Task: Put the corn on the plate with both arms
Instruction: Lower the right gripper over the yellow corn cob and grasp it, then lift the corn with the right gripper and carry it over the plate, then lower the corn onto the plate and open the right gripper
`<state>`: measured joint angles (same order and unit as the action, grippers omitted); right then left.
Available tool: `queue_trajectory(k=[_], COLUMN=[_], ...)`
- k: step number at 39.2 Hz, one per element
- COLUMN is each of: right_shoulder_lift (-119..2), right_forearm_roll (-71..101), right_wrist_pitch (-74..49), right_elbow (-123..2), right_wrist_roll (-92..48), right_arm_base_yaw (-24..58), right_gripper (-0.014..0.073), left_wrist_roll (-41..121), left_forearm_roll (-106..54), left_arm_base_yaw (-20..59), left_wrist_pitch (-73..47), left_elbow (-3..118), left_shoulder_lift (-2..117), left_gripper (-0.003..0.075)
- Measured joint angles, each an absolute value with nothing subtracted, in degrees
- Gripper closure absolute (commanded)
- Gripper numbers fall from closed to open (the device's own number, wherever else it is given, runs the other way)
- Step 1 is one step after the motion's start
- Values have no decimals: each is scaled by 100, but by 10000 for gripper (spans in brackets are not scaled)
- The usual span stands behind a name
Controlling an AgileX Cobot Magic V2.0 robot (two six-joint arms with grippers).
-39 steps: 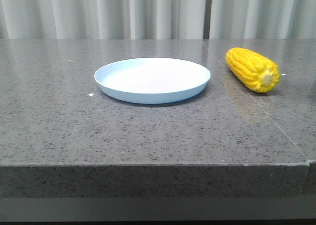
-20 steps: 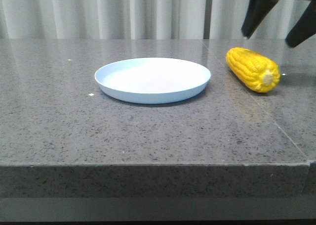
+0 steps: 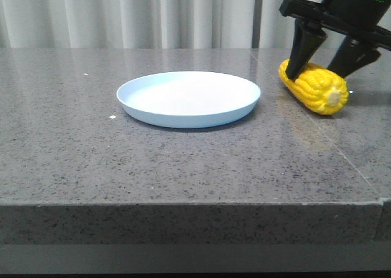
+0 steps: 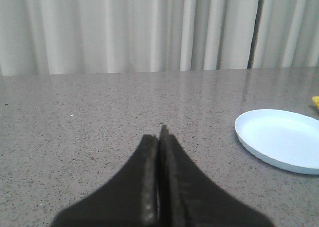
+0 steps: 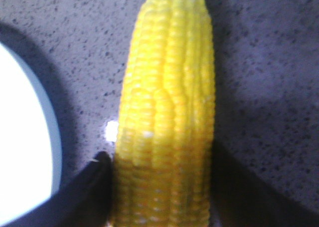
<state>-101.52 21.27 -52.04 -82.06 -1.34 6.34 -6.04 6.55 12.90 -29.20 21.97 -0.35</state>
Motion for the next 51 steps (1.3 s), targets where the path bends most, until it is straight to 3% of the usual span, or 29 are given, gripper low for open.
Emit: queue_trajectory(k=[6, 18, 31, 41, 46, 51], right_shoulder_lift=[-10152, -9715, -9833, -10441, -10639, -10732], right_forearm_roll=[2150, 2160, 2375, 2413, 2413, 2413], right_wrist_pitch=[-5203, -5336, -5273, -4850, -4829, -4839], right_elbow=[-8206, -8595, -9005, -9005, -9005, -9005], right_wrist_roll=[-134, -143, -113, 0, 0, 0], right_arm_base_yaw=[634, 793, 2178, 2490, 2490, 2490], right_gripper=[487, 482, 482, 482, 407, 231], left_wrist_roll=[-604, -604, -604, -604, -604, -604], left_forearm_roll=[655, 655, 655, 655, 655, 655], left_arm_base_yaw=[1290, 1290, 1290, 1290, 1290, 1290], left_wrist_pitch=[-2920, -2920, -2920, -2920, -2920, -2920], left_elbow=[2197, 2197, 2197, 2197, 2197, 2197], left_shoulder_lift=[-35, -35, -35, -35, -35, -35], left_gripper=[741, 741, 741, 741, 741, 741])
